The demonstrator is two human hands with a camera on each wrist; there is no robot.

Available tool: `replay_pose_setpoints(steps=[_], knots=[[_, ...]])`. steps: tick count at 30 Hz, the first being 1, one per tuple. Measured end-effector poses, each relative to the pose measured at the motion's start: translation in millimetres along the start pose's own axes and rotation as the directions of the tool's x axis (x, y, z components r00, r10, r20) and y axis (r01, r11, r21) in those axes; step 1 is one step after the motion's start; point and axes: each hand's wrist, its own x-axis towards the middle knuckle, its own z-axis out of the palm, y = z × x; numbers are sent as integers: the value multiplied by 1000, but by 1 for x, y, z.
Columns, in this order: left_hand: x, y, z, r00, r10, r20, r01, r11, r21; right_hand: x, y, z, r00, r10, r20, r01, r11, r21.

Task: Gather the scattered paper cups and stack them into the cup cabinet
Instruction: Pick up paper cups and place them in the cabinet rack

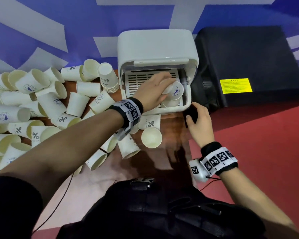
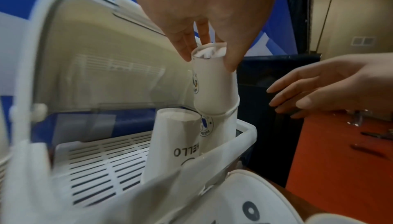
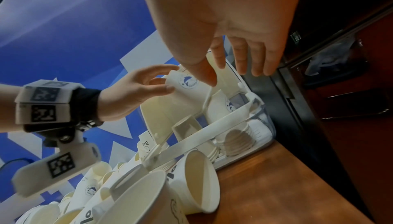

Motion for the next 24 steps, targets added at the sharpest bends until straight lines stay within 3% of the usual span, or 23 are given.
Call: replay_pose_setpoints(steps=[9,15,19,24], knots=[[26,-3,26,989,124,81,-132,985,108,-1,1,5,998,50,24,-50,999,20],[33,-4,39,966,188,178,-226,948,225,-9,2,14,998,4,64,-5,1000,13],[31,-2,48,977,61,202,-123,942,312,-12,4,15,997,-15,79,13,1000,28],[33,3,48,969,17,247,-93,949,300,-14,1,18,992,-6,126,3,1000,24]])
